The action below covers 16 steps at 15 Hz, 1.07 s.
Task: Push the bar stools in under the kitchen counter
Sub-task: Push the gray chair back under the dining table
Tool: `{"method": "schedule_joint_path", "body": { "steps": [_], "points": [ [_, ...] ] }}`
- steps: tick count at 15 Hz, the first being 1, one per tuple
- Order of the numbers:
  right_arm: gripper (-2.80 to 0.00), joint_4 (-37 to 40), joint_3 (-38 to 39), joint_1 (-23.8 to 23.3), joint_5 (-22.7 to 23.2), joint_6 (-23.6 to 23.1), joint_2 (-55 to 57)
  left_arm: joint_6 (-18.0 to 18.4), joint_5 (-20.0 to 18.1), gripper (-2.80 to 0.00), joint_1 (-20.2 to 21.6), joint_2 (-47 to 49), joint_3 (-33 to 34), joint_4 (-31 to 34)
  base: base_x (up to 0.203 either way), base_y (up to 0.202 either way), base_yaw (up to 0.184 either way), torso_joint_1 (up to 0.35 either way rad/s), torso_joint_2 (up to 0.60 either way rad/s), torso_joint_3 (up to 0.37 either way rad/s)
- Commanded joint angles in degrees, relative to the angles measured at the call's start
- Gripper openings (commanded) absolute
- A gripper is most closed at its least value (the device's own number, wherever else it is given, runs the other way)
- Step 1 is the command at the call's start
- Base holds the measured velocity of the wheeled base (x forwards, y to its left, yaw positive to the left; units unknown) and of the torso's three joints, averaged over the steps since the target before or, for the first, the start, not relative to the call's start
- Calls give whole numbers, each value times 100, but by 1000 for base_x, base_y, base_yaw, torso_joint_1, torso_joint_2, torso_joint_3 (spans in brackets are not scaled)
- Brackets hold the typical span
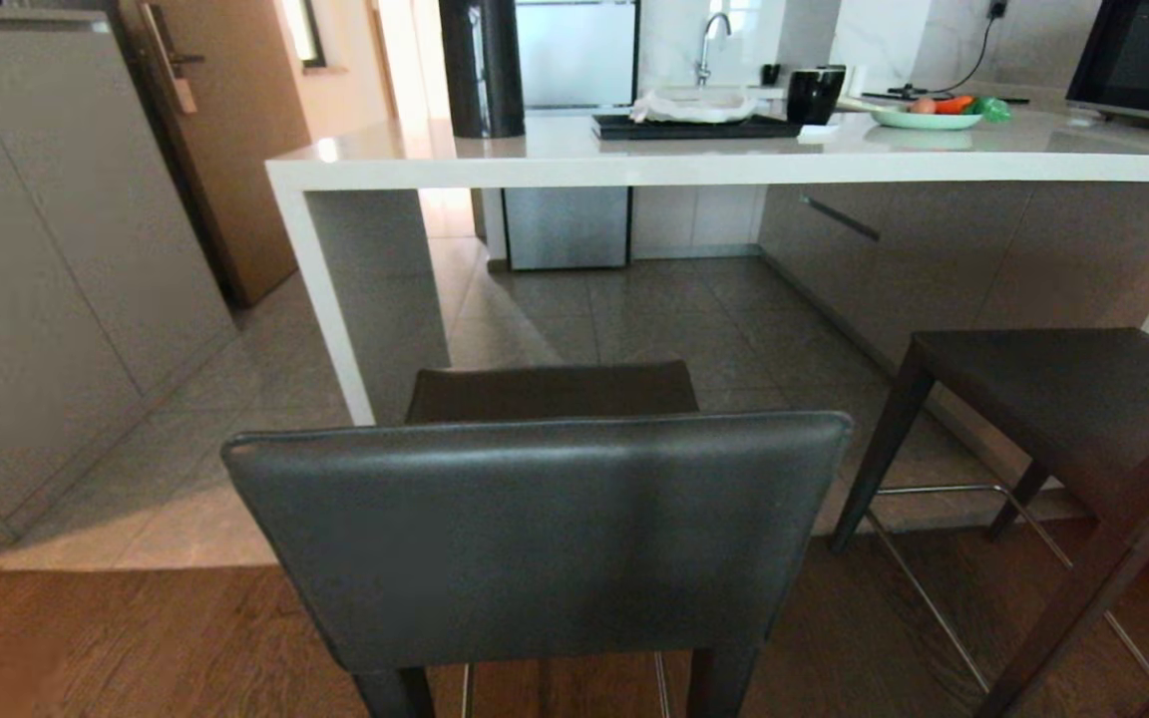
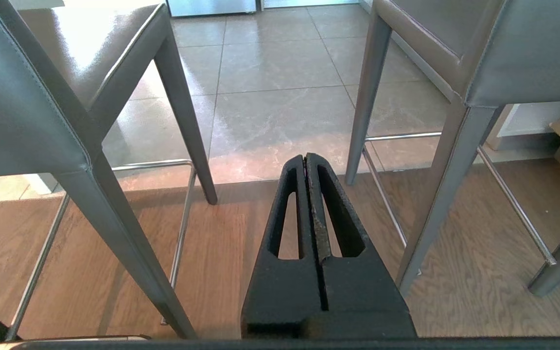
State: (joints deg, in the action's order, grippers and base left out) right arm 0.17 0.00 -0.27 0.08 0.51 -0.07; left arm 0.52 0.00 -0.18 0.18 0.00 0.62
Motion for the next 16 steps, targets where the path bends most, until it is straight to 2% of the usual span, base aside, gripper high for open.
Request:
{"method": "schedule_joint_path", "body": {
  "steps": [1, 5, 16],
  "points": [
    [-280, 0, 0, 0, 1, 2, 7, 0, 0, -280, 1, 8, 0, -1, 0, 0, 0, 0, 0, 0],
    [-280, 0, 0, 0, 1, 2, 7, 0, 0, -280, 1, 8, 0, -1, 3, -81, 6, 1, -1, 2],
    [-280, 0, 0, 0, 1, 2, 6, 0, 0, -280, 1, 8, 0, -1, 0, -196, 1, 3, 2, 0]
  ]
}}
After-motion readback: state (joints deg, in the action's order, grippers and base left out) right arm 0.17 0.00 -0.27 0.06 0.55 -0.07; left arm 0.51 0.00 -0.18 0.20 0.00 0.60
